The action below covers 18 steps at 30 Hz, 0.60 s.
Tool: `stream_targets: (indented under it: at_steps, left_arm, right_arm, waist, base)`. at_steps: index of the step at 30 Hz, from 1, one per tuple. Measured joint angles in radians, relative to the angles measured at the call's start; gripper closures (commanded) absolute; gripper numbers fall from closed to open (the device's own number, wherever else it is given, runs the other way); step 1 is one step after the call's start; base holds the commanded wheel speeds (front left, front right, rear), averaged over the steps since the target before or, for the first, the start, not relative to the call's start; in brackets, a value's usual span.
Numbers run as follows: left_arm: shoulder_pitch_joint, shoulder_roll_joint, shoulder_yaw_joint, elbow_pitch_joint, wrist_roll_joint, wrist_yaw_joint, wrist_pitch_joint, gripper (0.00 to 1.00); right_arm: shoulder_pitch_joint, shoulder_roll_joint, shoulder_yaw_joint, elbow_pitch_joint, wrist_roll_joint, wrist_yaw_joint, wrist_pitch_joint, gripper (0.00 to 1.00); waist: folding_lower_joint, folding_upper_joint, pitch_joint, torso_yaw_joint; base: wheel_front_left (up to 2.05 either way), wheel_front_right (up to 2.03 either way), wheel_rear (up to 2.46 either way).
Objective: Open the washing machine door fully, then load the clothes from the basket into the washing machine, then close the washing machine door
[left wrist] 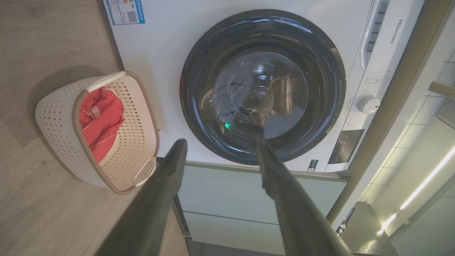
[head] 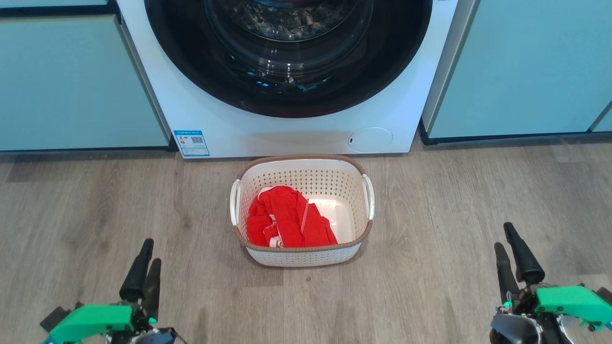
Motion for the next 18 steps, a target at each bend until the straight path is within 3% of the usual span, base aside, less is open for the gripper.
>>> stream_targets:
  at_steps: [18]
  left_arm:
    - [-0.001,0.0,0.03,-0.033,0.083,0.0,-0.049,0.0]
  right_arm:
    - [0.0,0.0,-0.012,-0.046,-0.117,0.0,-0.052,0.0]
  waist:
    - [0.0,0.0,-0.014,0.003]
  base:
    - [0.0,0.0,0.0]
